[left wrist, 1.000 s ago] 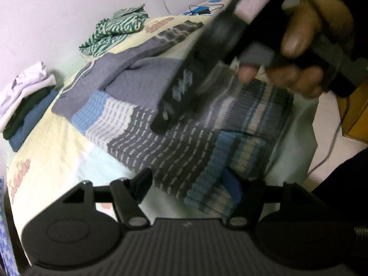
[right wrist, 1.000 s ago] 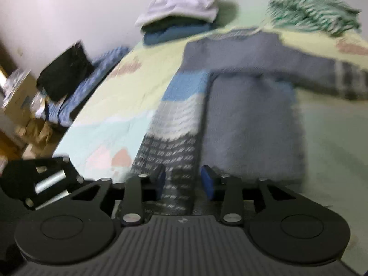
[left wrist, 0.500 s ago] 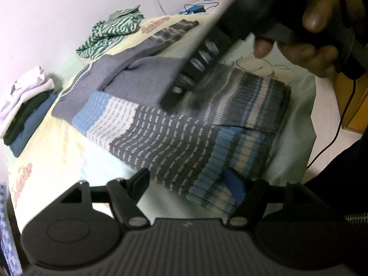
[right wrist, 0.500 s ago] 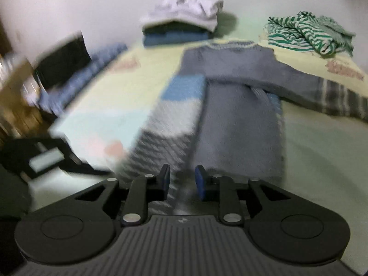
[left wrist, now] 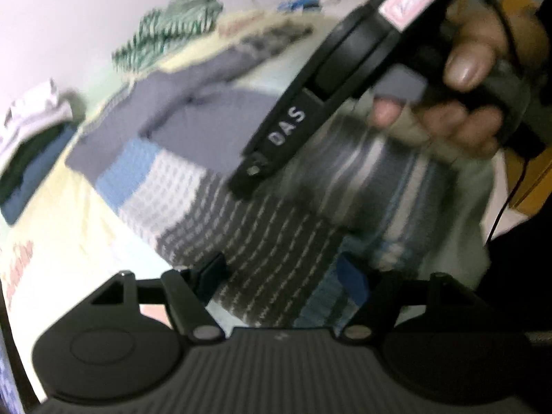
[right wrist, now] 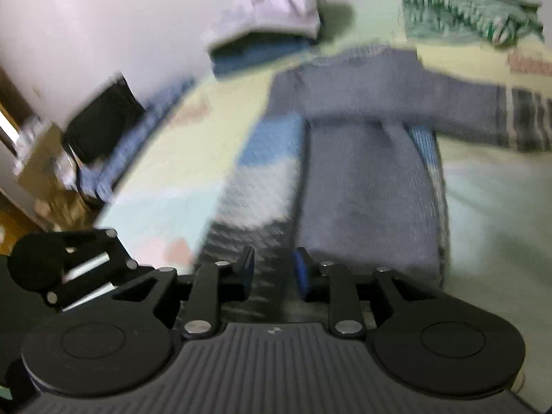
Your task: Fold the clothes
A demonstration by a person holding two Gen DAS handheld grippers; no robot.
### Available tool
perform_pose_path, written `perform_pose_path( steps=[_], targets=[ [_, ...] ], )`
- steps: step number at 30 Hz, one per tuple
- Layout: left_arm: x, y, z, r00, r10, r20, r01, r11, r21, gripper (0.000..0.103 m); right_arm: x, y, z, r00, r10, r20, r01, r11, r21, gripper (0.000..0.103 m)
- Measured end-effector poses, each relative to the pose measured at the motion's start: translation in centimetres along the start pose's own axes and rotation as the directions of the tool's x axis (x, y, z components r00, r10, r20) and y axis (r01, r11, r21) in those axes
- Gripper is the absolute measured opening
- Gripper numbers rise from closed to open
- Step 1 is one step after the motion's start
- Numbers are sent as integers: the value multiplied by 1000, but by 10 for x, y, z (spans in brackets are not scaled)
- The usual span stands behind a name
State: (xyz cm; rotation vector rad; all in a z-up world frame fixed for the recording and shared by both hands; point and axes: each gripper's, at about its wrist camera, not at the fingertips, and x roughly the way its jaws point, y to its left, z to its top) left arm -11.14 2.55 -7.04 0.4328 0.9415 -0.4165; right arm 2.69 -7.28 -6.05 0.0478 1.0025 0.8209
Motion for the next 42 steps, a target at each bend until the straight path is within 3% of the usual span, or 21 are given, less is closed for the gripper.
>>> perform_pose_path(
  steps=[3,5,6,9,13,14,18,21,24,25,26,27,32,34,37,42],
  targets=[
    [-2,7,-5,999,-18,-29,16,998,-53,82,-17,-16,8,999,-16,43,17,1000,-20,23],
    [-2,13,-9,998,-38,-55,32,994,-103,83,-33,-30,15,994,-52,95,54,998,-22,38],
    [-3,15,-7,997,-44,-66,36,993,-116,83,-41,-42,21,990,-86,116,87,996,-1,41],
    [-6,19,6,997,-21,-73,13,994,-106,76,-61,-89,39,953,-245,177,230,968,99,41],
    [-4,39,35,996,90,-15,-91,990,-105,76,-82,-160,62,870,-446,210,397,886,238,43],
    [0,46,41,993,116,-8,-116,986,-122,76,-82,-180,67,860,-472,196,419,870,259,45],
    [17,80,61,984,180,-8,-177,957,-229,76,-64,-224,80,859,-493,136,448,854,263,45],
    [27,109,73,982,189,-12,-183,931,-316,78,-56,-237,84,838,-513,184,459,847,268,50],
    [39,136,82,979,201,-19,-194,913,-358,78,-50,-241,86,839,-489,236,440,867,233,53],
    [42,141,84,977,211,-19,-204,915,-348,78,-48,-240,88,840,-482,247,442,874,202,40],
    [45,146,86,975,221,-19,-214,916,-338,78,-46,-240,89,842,-475,258,444,880,171,18],
    [47,151,88,973,230,-19,-224,918,-329,78,-45,-238,90,847,-461,265,439,888,141,14],
    [58,182,94,977,212,-10,-209,951,-228,68,-51,-230,98,843,-449,298,434,893,120,11],
    [65,203,98,986,165,-10,-162,956,-244,65,-66,-224,105,847,-410,339,371,912,175,11],
    [80,233,102,994,111,1,-106,952,-286,61,-95,-209,116,860,-306,409,207,941,269,11],
    [112,258,103,999,40,-9,-41,958,-283,61,-140,-157,122,833,-114,542,-31,968,251,11]
  ],
)
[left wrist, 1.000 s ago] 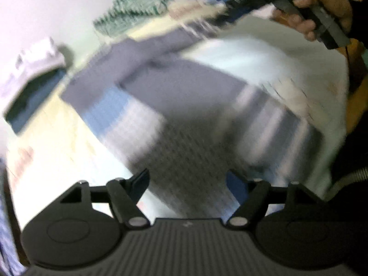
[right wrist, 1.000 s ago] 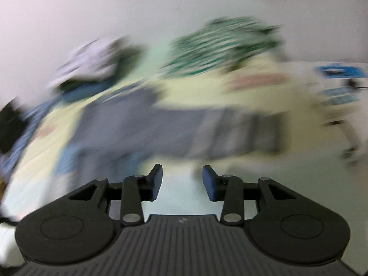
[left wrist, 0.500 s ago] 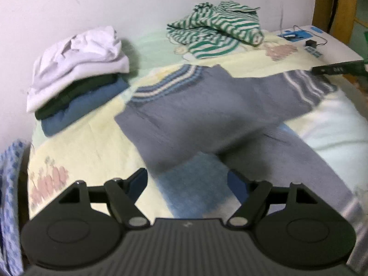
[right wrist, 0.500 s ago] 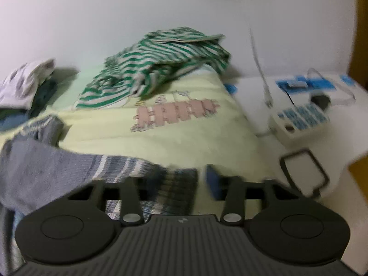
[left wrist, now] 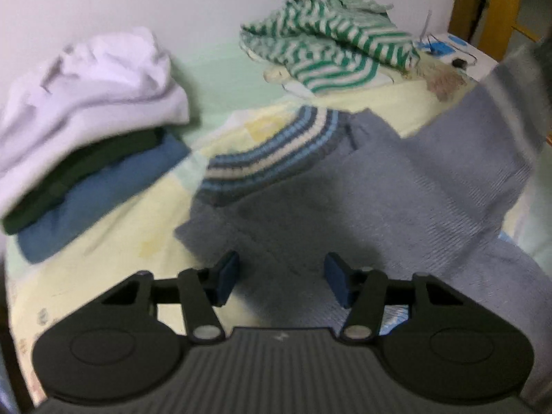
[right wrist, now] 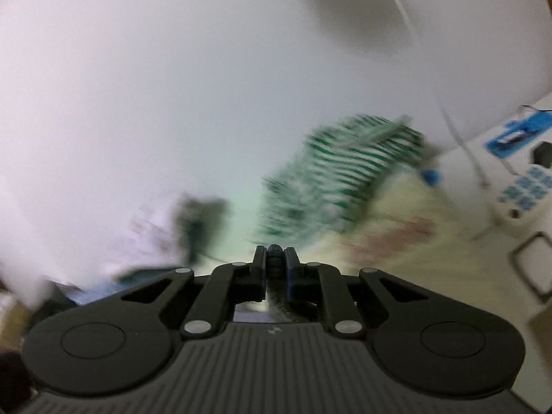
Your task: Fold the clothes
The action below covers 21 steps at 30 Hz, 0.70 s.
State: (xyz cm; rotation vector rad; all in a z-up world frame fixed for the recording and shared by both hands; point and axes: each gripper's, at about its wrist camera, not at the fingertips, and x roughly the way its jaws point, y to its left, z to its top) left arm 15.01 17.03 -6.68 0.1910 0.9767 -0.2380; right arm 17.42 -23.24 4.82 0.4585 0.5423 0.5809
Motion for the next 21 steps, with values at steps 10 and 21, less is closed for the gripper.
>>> perform_pose_path(
  steps=[10,21],
  targets=[
    [5,9,-7,997,-69,38,67,996,66,70,-32,132,-62,877,407,-257,-433,900,-53,11],
    [-18,21,-18,993,-118,4,116,976,182,68,-19,169,-159,715,274,-643,-464,874,-144,11]
  ],
)
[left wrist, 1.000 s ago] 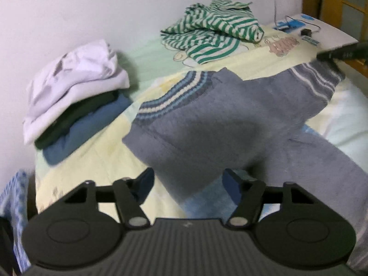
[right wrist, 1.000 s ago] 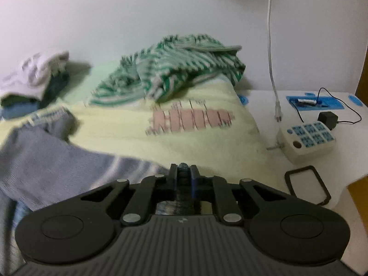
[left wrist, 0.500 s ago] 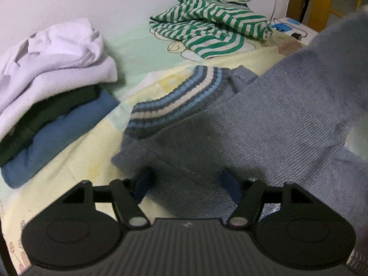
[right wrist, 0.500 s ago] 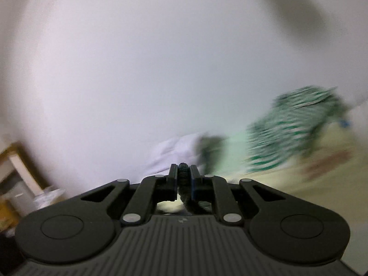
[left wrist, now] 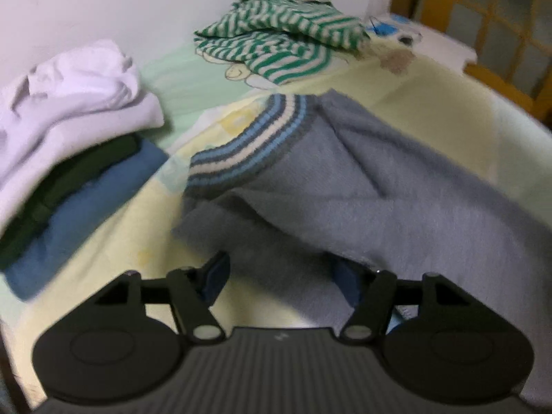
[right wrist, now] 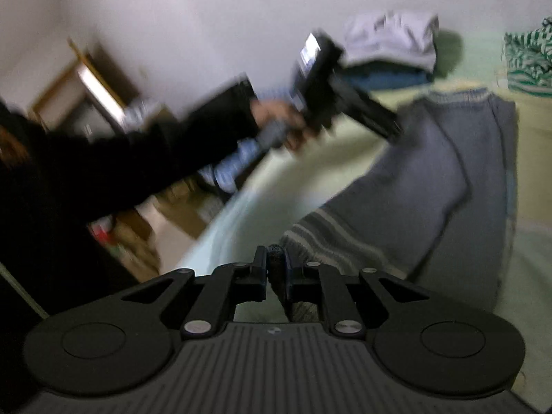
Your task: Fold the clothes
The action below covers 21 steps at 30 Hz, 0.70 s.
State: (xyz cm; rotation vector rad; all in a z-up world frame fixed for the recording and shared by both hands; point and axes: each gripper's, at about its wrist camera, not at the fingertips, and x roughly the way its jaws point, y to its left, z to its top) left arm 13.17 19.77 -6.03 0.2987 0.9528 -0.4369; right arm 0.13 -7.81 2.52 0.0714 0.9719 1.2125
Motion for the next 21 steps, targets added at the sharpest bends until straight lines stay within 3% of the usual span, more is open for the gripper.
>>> perform_pose_path(
  steps=[2,11,17,19,21],
  targets=[
    [-7,3,-6,1000,9,-15,-9,1000,20,68,11,-3,-11,998,-17,-68,17,1000,-2,11],
    [-27,9,-18,999,-23,31,26,995,-98,74,44,-11,-41,964,-42,-264,27,998,-62,11],
    [-17,-5,-12,992,-97,83,109,981,-160,75,39,-15,-51,954,-56,-294,40,997,-60,10],
    [-11,-8,-9,989,-101,103,120,975,-190,71,40,-15,-53,954,-64,-293,49,997,-58,10],
    [-1,-7,-5,991,-90,99,111,968,-226,62,41,-16,-54,956,-68,-287,56,997,-50,10]
  ],
)
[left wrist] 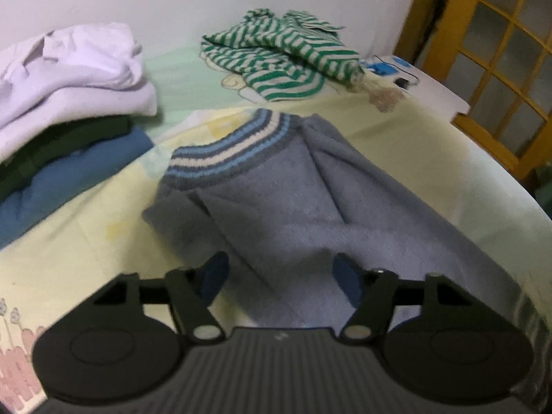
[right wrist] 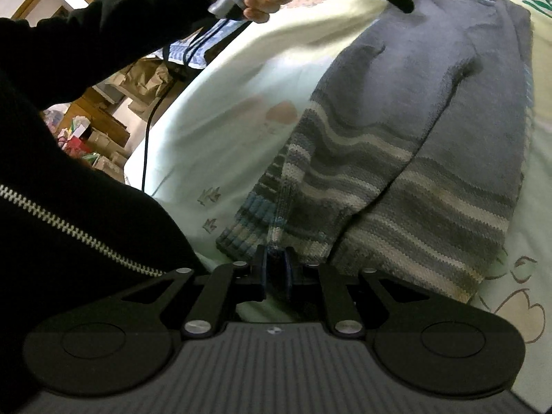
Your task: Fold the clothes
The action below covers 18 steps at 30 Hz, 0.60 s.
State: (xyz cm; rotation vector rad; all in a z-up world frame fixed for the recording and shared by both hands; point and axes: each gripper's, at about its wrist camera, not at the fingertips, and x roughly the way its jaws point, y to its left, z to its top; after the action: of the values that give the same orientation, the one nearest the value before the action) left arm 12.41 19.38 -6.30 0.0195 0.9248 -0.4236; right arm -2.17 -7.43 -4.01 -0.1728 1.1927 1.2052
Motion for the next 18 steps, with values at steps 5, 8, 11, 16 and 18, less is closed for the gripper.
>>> perform_pose_path(
  steps=[5,8,11,16,18],
  targets=[
    [12,5,4,1000,6,10,-5,997,-73,57,-1,2,-3,999,-17,28,16,1000,16,10],
    [11,0,7,999,37,29,-35,997,-68,6,-2,4,-5,999,-27,46,26,999,21,10],
    [6,-7,9,998,44,39,-42,998,-47,4,-8,6,-5,998,-30,62,29,999,17,10],
    [-20,-10,12,993,62,102,-58,997,-47,3,-22,6,-5,996,-8,85,7,1000,12,10],
    [-23,-7,11,992,74,104,-68,996,-55,3,-24,5,-6,996,11,86,-13,1000,21,11]
  ],
)
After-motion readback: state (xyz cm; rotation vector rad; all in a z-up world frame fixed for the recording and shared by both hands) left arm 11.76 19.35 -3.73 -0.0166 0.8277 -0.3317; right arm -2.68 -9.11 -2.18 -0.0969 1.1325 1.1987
